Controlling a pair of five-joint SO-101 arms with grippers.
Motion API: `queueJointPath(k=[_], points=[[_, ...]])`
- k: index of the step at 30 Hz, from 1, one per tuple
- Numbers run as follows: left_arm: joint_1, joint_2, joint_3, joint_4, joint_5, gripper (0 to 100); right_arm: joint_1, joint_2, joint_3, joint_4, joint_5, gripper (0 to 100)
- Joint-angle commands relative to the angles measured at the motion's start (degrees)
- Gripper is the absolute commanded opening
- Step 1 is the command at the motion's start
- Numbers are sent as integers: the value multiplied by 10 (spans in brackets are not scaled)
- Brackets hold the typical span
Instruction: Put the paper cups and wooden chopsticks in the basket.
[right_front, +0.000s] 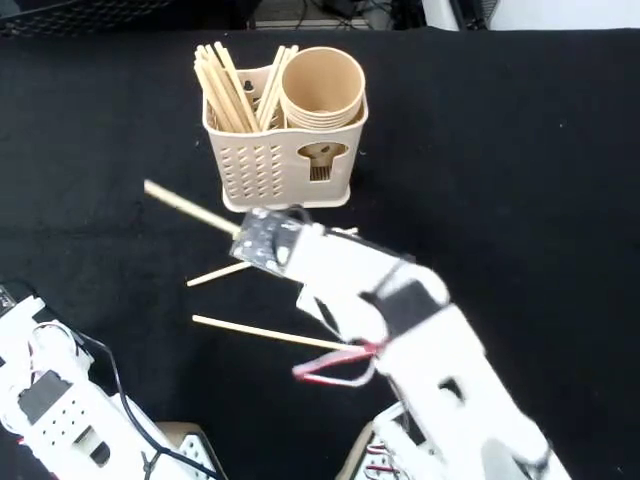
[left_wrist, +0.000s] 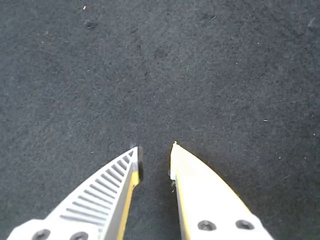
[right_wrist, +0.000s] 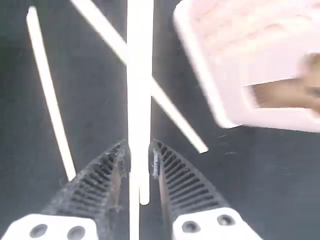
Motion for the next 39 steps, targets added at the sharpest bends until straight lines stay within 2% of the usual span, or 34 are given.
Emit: queueJointPath(k=[1,6,12,17,23,32,39], points=[[7,-7,-27,-10,4,120,-9,-108,-51,-14,-78,12],[7,-7,-27,-10,4,120,-41,-145,-108,-105,-140,12],[7,-7,-27,-8,3,120,-47,-124,-113,-361,-201,12],[7,-7,-27,-7,3,120,-47,-41,-116,-549,-236,12],[7,-7,-27,-6,3,120,-45,103,-134,-706,-268,12],[7,-7,-27,-6,3,121,-28,285,-278,-725,-268,12],[7,-7,-27,-6,2,121,2,357,-284,-725,-270,12]])
